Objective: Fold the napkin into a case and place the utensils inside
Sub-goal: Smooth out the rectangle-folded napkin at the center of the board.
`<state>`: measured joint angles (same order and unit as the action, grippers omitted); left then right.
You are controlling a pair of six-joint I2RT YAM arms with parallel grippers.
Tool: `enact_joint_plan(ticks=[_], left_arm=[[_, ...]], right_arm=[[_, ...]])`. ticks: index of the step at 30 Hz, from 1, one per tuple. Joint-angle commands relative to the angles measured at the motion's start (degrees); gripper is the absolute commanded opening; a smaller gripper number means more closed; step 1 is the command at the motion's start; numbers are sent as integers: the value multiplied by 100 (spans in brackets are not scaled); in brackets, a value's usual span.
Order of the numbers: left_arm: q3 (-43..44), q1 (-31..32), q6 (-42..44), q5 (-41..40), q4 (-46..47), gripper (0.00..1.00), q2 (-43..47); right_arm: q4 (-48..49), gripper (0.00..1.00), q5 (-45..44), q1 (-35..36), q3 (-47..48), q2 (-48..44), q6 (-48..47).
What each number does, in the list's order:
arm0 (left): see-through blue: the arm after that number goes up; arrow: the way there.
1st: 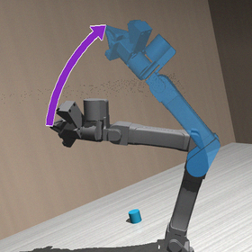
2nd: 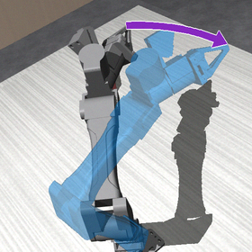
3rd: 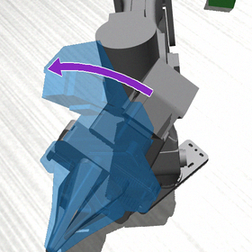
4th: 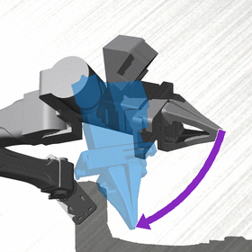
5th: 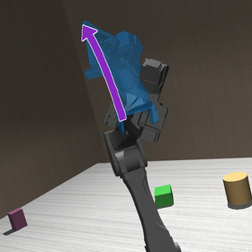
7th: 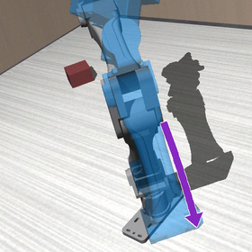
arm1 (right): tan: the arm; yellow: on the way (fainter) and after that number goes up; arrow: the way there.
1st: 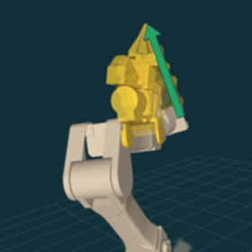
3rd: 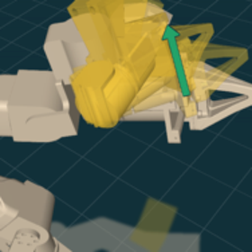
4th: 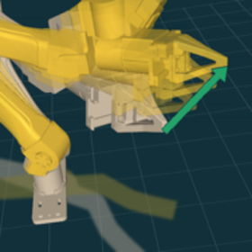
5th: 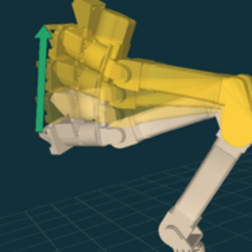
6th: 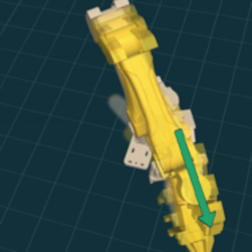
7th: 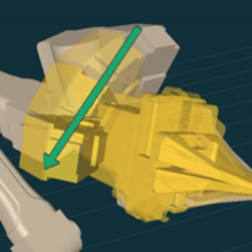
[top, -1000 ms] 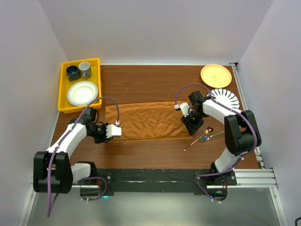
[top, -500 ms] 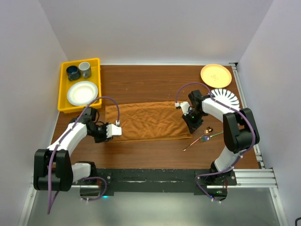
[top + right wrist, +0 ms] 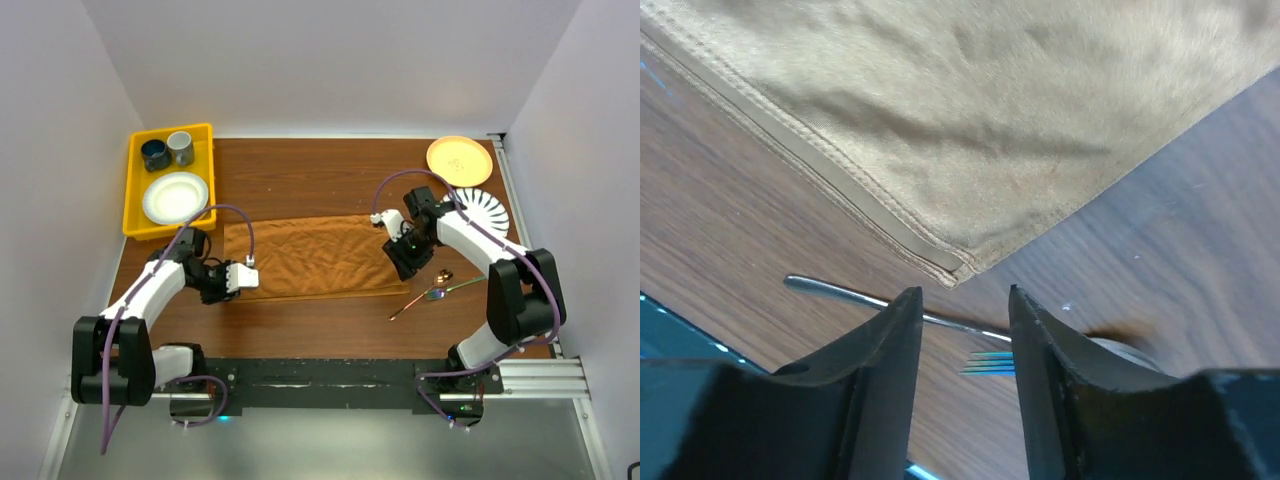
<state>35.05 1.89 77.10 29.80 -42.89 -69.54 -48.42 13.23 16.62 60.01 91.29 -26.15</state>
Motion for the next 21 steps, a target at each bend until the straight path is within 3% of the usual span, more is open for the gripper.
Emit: enact_joint_plan(ticks=[1, 12, 21], left_arm=[[274, -48, -28, 210, -17, 45, -60], [415, -48, -143, 263, -35, 53, -121], [450, -48, -169, 263, 0, 54, -183]], right_arm=[[140, 46, -189, 350, -50, -164, -426], [720, 58, -831, 816, -314, 29, -654], [940, 57, -910, 922, -428, 258, -646]])
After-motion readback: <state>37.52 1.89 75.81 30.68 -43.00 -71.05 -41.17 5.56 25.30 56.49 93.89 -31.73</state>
